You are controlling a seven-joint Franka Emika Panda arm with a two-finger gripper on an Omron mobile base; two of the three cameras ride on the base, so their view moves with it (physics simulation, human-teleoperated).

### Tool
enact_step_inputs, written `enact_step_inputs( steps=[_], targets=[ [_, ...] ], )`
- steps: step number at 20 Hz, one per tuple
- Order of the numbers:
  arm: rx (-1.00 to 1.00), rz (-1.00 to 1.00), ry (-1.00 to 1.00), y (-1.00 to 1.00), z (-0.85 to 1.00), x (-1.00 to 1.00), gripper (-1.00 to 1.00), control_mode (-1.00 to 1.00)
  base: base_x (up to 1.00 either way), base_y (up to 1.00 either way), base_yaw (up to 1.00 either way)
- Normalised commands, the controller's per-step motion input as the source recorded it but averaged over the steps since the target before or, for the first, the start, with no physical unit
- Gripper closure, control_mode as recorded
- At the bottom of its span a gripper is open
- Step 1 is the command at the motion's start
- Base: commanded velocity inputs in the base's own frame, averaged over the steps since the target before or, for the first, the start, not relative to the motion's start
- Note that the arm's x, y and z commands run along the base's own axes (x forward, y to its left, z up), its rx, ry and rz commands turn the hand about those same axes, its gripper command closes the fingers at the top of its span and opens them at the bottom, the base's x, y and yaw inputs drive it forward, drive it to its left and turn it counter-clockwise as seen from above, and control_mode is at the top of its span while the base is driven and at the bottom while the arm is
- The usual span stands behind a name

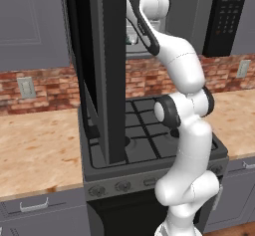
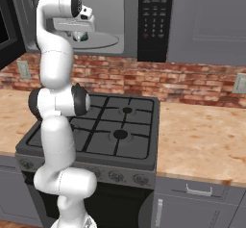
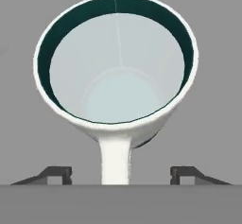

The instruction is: Pick the mug from the counter and place it inside the microwave. Then close the microwave.

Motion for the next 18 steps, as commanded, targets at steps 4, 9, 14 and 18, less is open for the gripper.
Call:
enact_step_inputs(
  steps=[4, 9, 14, 18],
  targets=[
    [0.00, 0.00, 0.00, 0.00, -0.07, -0.15, -1.00, -1.00, 0.00, 0.00, 0.00],
    [-0.01, 0.00, -0.02, 0.04, 0.00, -0.62, -1.00, -1.00, 0.00, 0.00, 0.00],
    [0.00, 0.00, -0.03, 0.05, 0.00, -0.69, -1.00, -1.00, 0.00, 0.00, 0.00],
    [0.00, 0.00, -0.04, 0.00, -0.19, -0.85, -1.00, -1.00, 0.00, 0.00, 0.00]
  ],
)
